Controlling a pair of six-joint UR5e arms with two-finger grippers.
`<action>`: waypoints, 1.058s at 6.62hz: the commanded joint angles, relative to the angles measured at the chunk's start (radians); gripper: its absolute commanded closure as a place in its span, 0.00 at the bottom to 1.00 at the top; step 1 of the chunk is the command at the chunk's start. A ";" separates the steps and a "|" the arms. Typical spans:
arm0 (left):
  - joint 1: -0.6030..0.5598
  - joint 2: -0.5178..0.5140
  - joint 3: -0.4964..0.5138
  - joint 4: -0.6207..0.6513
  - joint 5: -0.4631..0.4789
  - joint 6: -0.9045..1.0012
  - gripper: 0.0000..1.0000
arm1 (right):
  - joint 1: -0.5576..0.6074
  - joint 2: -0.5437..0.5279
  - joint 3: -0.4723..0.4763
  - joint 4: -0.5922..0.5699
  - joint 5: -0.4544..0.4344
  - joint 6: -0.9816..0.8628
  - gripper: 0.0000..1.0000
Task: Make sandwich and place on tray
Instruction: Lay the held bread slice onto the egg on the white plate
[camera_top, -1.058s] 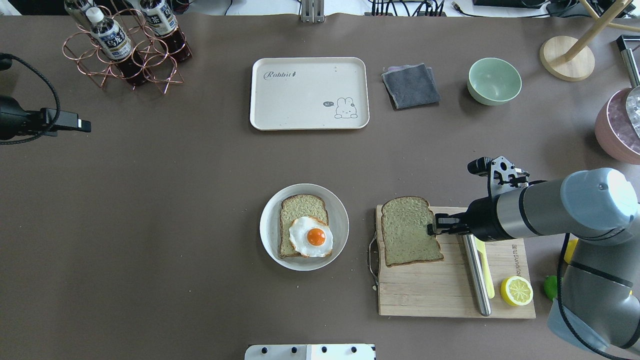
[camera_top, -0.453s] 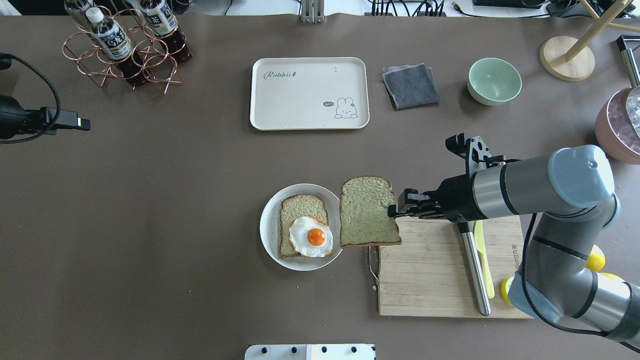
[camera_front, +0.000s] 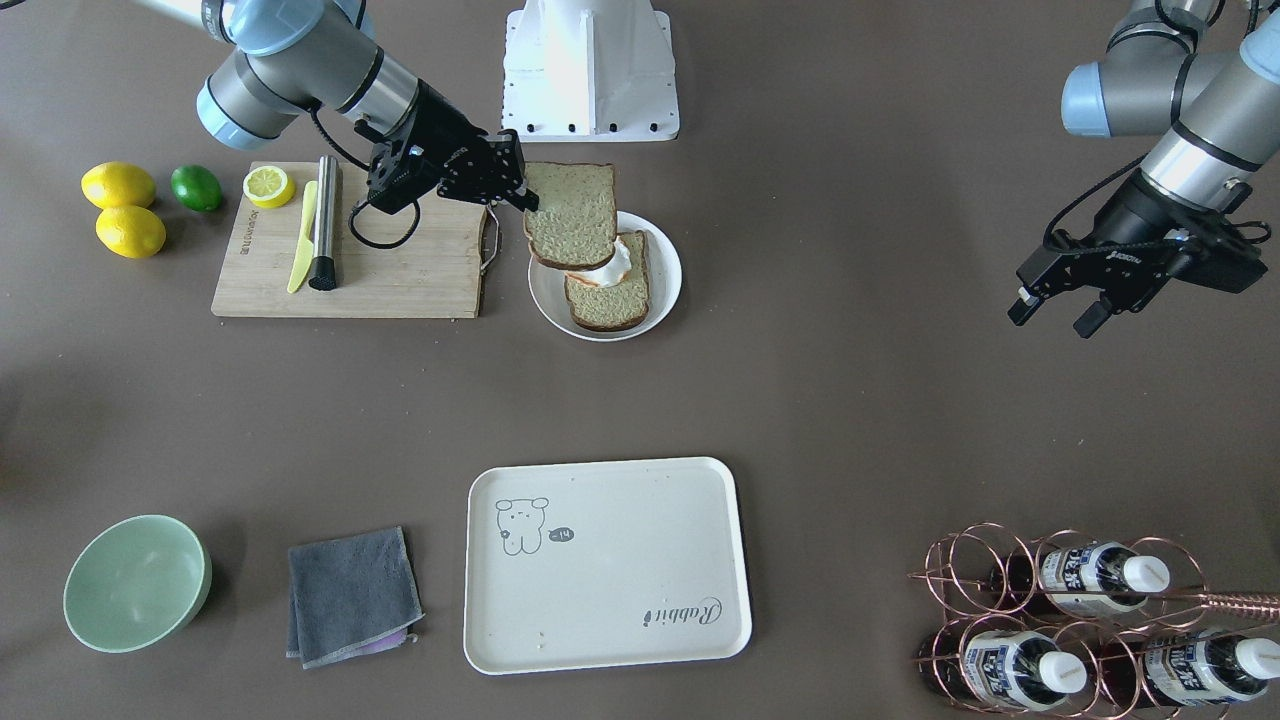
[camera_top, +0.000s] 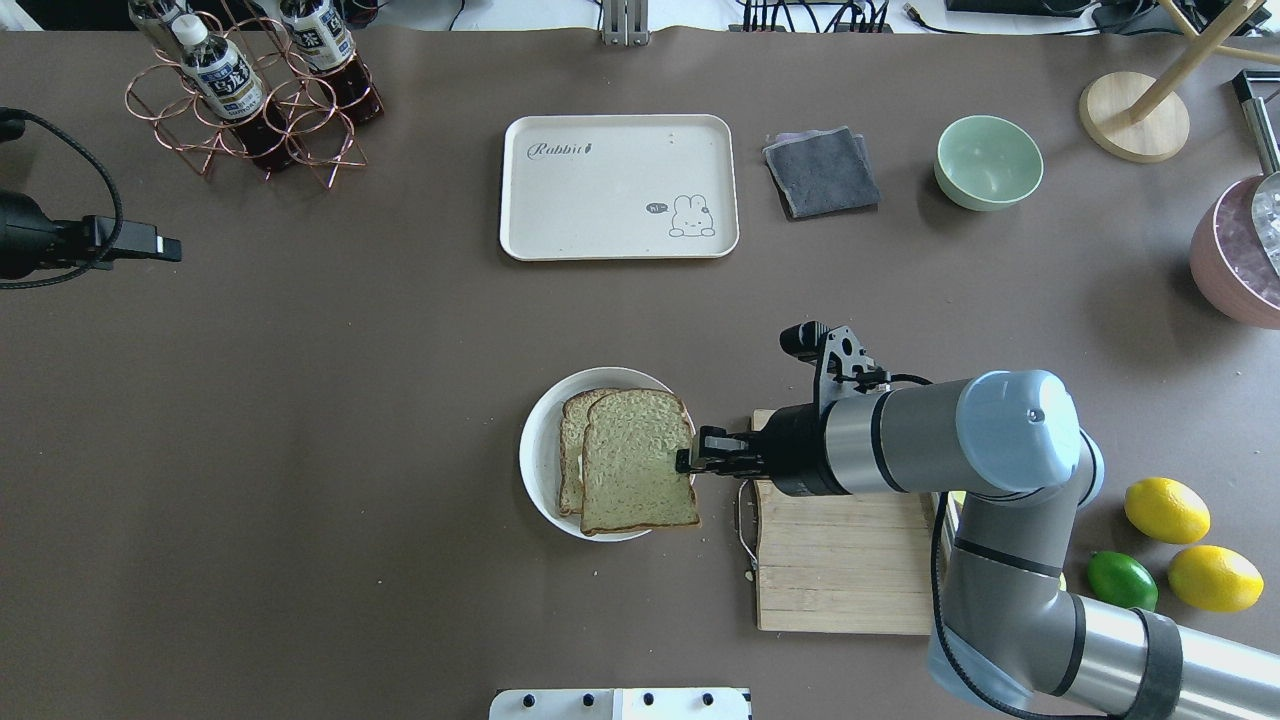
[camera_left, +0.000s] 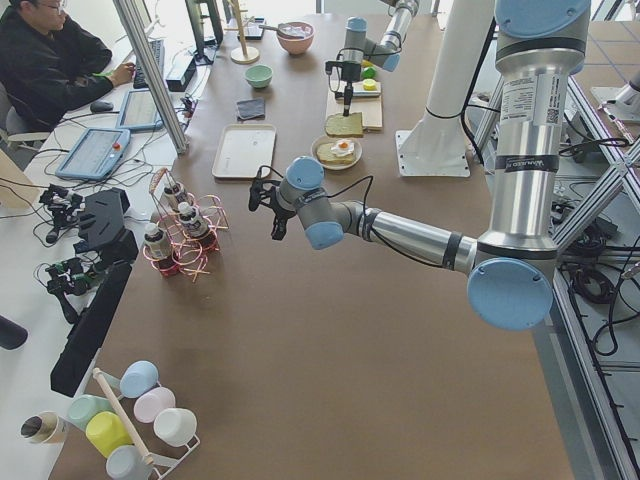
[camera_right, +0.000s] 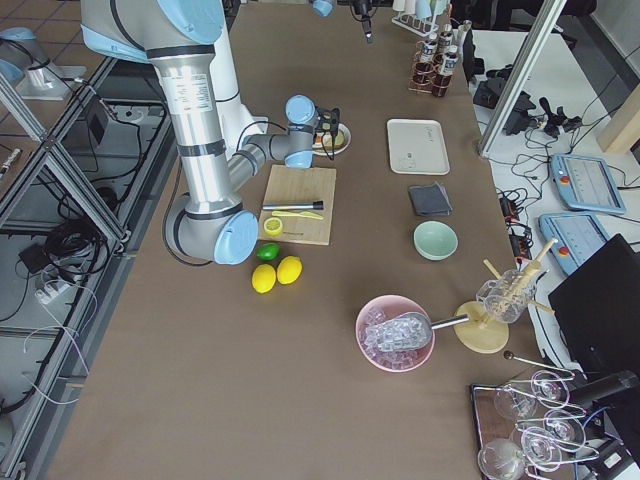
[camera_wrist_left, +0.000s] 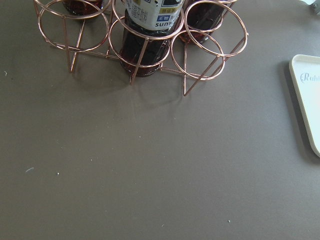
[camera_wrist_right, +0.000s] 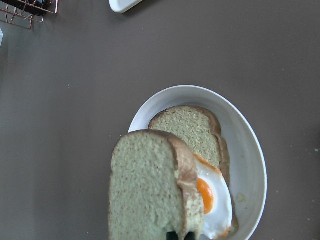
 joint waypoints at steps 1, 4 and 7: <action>0.003 -0.014 0.022 -0.001 0.000 0.000 0.03 | -0.039 0.083 -0.084 -0.001 -0.071 0.000 1.00; 0.005 -0.016 0.028 -0.003 0.002 0.000 0.03 | -0.019 0.088 -0.127 0.001 -0.079 -0.009 1.00; 0.005 -0.016 0.026 -0.003 0.002 0.000 0.03 | -0.032 0.095 -0.185 0.007 -0.110 -0.008 1.00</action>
